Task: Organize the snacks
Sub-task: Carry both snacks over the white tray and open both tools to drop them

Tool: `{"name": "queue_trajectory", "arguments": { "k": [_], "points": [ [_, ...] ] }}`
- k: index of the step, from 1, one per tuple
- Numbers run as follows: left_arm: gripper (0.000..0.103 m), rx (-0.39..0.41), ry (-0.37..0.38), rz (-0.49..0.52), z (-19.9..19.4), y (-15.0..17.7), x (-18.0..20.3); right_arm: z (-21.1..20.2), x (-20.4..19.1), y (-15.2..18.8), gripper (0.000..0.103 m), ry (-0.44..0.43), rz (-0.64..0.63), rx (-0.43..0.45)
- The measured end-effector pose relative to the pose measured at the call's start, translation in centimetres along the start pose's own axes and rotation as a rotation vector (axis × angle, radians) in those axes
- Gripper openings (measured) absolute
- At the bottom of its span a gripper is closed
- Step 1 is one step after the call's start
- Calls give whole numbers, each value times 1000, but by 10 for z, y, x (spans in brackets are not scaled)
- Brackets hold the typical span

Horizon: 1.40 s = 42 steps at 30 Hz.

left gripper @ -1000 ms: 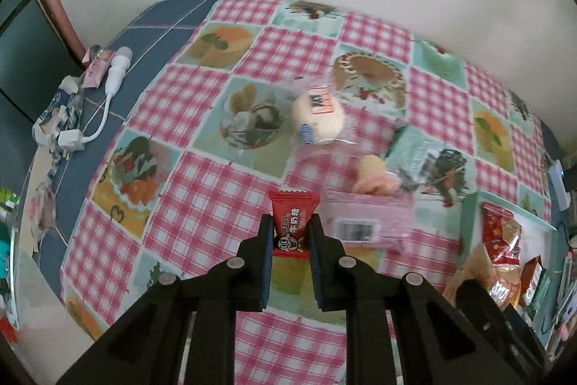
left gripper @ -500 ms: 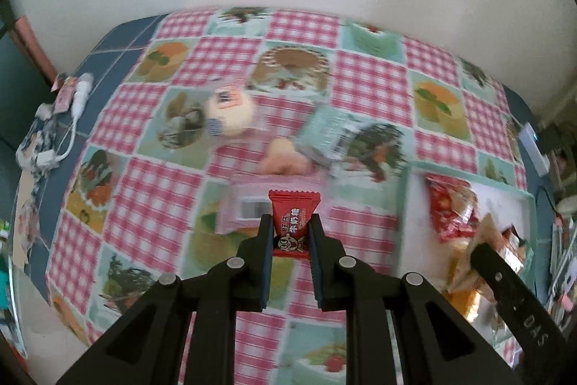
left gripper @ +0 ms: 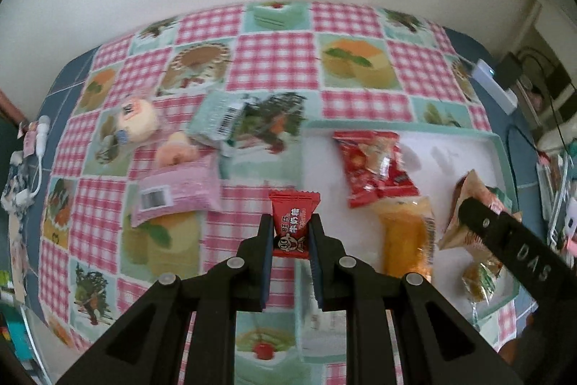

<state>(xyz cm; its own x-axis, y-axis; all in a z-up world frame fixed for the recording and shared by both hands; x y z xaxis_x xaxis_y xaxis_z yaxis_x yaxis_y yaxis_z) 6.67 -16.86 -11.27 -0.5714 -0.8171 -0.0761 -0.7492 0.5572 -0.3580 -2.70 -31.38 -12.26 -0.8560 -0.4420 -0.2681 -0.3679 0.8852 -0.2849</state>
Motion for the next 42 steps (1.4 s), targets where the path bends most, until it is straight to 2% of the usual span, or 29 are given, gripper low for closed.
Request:
{"name": "queue_trajectory", "arguments": {
  "k": [10, 16, 27, 29, 30, 32, 34, 38, 40, 42],
  "points": [
    [19, -18, 23, 52, 10, -4, 32, -5, 44, -25, 81, 19, 112, 32],
    [20, -57, 23, 40, 30, -5, 29, 1, 33, -38, 81, -6, 90, 67],
    [20, -87, 31, 33, 58, -9, 24, 24, 13, -52, 81, 8, 31, 79],
    [31, -83, 39, 28, 59, -11, 24, 26, 9, -54, 81, 11, 19, 83],
    [39, -81, 40, 29, 59, -11, 24, 28, 7, -55, 81, 12, 13, 83],
    [44, -74, 62, 27, 58, -13, 25, 31, 4, -55, 81, 14, 4, 80],
    [54, -69, 38, 35, 58, -14, 24, 34, 0, -55, 81, 17, -9, 75],
    [63, -68, 44, 6, 57, -15, 16, 42, -8, -50, 81, 18, -45, 58],
    [71, -59, 37, -11, 54, -17, 9, 45, -11, -47, 83, 15, -61, 46],
    [72, -53, 32, -22, 51, -18, 4, 47, -13, -45, 83, 18, -73, 40]
  ]
}}
Point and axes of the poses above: each gripper's, at about its wrist camera, not at the fingertips, and z roughly the way its jaws point, x to its right, y to its underside, the point moved 8 cm from there along z, roughly the way its jaws point, and after that the axes turned 8 degrees about z, right-handed, at the moved point
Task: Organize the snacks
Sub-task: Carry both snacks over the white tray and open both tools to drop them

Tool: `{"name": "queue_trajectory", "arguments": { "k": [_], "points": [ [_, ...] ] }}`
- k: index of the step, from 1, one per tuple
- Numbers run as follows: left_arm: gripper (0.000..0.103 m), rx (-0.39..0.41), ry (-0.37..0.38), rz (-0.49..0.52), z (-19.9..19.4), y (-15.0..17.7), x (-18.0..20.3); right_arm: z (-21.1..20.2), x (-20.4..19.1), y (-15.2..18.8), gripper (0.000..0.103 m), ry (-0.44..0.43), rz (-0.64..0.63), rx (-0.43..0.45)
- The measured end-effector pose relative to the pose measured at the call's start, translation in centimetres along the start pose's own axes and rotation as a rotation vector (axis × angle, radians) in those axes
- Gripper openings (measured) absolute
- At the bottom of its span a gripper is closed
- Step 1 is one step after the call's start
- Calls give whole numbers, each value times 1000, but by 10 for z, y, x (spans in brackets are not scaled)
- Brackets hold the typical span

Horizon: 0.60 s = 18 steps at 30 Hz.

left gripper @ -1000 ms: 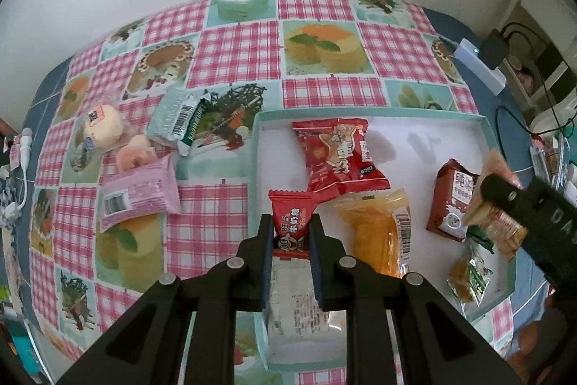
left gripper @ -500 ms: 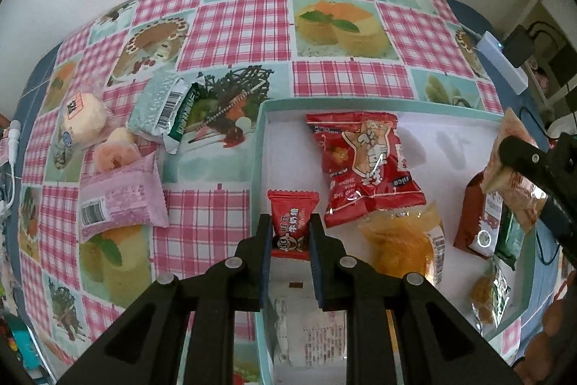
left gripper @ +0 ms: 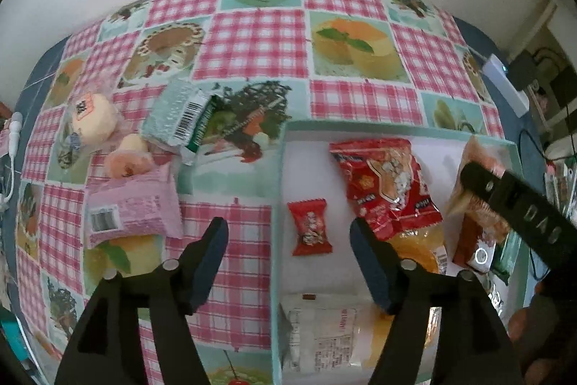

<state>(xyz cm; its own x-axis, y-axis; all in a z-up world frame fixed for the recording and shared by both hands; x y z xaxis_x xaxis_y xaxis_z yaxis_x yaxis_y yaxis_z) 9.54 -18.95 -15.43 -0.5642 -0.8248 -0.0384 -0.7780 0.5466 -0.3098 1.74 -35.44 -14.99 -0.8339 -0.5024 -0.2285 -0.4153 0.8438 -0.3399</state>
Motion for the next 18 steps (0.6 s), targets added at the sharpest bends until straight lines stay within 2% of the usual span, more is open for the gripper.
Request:
{"name": "queue_trajectory", "arguments": {
  "k": [2, 5, 10, 11, 13, 14, 18],
  "points": [
    [73, 3, -6, -11, -2, 0, -4, 2, 0, 2, 83, 9, -7, -9],
    [80, -1, -14, -27, -2, 0, -10, 4, -1, 4, 86, 12, -20, -16],
    [82, -14, -34, -58, -1, 1, -25, 3, 0, 4, 87, 13, -24, -20],
    [82, -16, -36, -65, -1, 2, -28, 3, 0, 4, 90, 13, -25, -20],
    [92, -19, -40, -78, -1, 2, -34, 3, 0, 4, 99, 18, -27, -14],
    [93, -19, -42, -87, -2, 2, -37, 2, 0, 3, 102, 20, -29, -8],
    [95, -24, -54, -130, -2, 3, -51, -2, 0, 0, 103, 11, -35, 7]
  ]
}}
Point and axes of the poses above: each gripper's, at about its wrist camera, not at the fingertips, and z roughly the way its jaws point, x to its right, y to its underside, the point moved 8 cm from there along z, roughly the way its jaws point, and after that the axes turned 8 degrees about z, right-handed, at the moved point
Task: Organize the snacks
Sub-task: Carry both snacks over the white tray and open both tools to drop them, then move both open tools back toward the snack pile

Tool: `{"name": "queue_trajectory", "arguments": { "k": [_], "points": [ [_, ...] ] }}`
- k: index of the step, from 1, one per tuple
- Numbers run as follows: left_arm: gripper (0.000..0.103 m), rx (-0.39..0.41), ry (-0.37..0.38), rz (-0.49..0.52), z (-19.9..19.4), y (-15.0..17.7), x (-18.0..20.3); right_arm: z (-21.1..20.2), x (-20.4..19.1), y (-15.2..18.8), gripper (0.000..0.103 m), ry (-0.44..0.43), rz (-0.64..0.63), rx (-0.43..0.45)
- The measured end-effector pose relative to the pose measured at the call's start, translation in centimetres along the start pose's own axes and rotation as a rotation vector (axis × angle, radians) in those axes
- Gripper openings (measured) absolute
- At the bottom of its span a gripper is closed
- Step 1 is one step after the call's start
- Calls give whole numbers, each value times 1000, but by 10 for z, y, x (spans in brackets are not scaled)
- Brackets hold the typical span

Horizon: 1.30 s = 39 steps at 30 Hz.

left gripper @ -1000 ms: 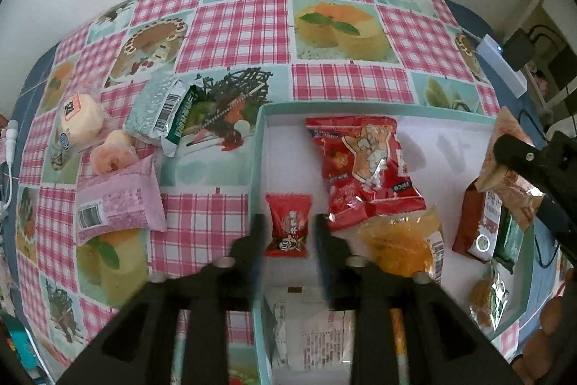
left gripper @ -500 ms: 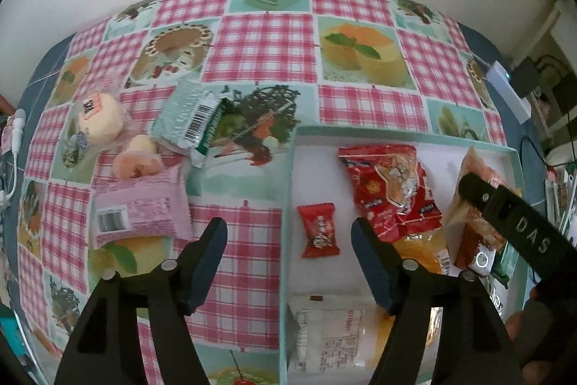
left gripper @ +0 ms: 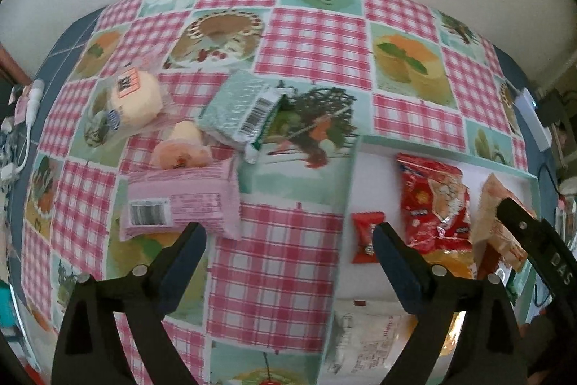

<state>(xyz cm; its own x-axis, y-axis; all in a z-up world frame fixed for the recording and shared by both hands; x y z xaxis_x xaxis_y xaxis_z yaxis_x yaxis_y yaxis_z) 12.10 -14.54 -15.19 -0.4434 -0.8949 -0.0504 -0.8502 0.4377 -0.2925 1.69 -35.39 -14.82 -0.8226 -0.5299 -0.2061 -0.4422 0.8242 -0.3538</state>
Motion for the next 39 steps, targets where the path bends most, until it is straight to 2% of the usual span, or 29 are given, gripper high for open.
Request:
{"name": "queue_trajectory", "arguments": {
  "k": [9, 18, 22, 33, 39],
  "points": [
    [99, -24, -20, -74, 1, 4, -31, -16, -5, -2, 103, -24, -7, 24],
    [99, -71, -37, -160, 2, 14, -66, -21, -7, 17, 103, 37, -20, -20],
    [99, -58, -58, -195, -4, 18, -80, -26, -12, 28, 103, 46, -45, -28],
    [99, -7, -154, -209, -22, 21, -108, -52, -48, 53, 103, 52, -153, 28],
    [99, 1, -165, -228, -29, 24, -123, -53, -80, 78, 103, 42, -255, 20]
  ]
}}
Point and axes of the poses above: each gripper's, at about its wrist camera, not at the fingertips, and z roughly the way its jaws point, x to its right, y to its underside, the point moved 8 cm from there along z, roughly the way its jaws point, and after that the axes turned 8 degrees about z, right-handed, at the moved point
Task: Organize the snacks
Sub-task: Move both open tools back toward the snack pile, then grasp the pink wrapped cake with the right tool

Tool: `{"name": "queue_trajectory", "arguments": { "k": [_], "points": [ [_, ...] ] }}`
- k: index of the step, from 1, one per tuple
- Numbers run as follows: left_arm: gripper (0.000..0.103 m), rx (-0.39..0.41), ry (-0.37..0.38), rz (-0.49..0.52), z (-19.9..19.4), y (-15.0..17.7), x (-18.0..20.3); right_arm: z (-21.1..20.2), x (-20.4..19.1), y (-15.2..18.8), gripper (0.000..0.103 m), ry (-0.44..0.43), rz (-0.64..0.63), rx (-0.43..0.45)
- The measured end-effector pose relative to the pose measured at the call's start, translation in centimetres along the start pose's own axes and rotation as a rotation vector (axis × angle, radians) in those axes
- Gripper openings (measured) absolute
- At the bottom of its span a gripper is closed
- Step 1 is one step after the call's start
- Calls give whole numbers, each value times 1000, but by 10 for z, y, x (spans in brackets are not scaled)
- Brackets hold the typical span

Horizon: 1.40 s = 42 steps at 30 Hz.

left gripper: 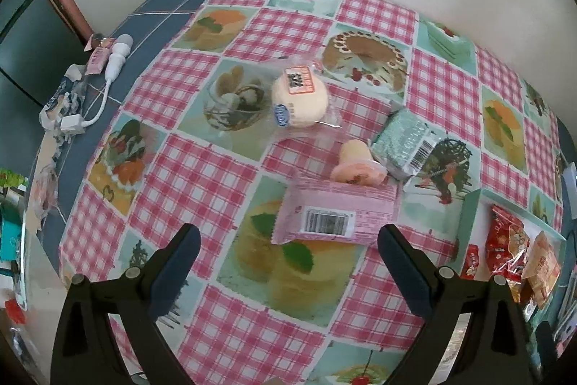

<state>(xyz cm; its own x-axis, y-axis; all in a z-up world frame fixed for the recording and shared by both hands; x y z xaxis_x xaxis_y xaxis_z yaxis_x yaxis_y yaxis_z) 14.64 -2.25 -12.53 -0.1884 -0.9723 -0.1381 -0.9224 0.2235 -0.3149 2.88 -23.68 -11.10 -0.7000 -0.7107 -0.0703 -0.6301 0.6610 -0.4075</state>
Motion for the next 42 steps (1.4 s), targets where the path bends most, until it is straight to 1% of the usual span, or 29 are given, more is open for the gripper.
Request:
{"name": "queue_trajectory", "arguments": {
  "k": [4, 11, 20, 24, 32, 37, 42],
  "points": [
    [99, -6, -7, -21, 3, 0, -13, -1, -28, 10, 103, -20, -68, 1],
    [99, -36, -13, -79, 15, 3, -42, 3, -62, 20, 103, -56, -122, -9],
    [99, -86, -17, -155, 35, 7, -75, 18, -85, 27, 103, -88, -111, -49],
    [99, -106, -29, -181, 45, 9, -85, 21, -98, 27, 103, -112, -126, -50],
    [99, -162, -16, -193, 69, 12, -89, 29, -121, 28, 103, -160, -133, -64],
    [99, -186, -19, -226, 82, 12, -103, 32, -135, 27, 103, -185, -133, -67],
    [99, -195, -22, -219, 97, 7, -116, 39, -151, 28, 103, -195, -152, -72]
  ]
}}
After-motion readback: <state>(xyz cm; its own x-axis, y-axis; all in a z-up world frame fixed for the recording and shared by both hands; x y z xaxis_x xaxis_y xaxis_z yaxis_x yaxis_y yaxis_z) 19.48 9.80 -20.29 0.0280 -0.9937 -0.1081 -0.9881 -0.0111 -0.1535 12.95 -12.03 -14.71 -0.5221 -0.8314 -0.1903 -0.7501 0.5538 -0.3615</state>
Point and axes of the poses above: each gripper's, at about its wrist camera, not at the fingertips, and z roughly the way its jaws point, x to its right, y to its underside, the point moved 8 cm from there along z, roughly the way its jaws point, and after that the axes turned 8 degrees about z, right-handed, at the moved point
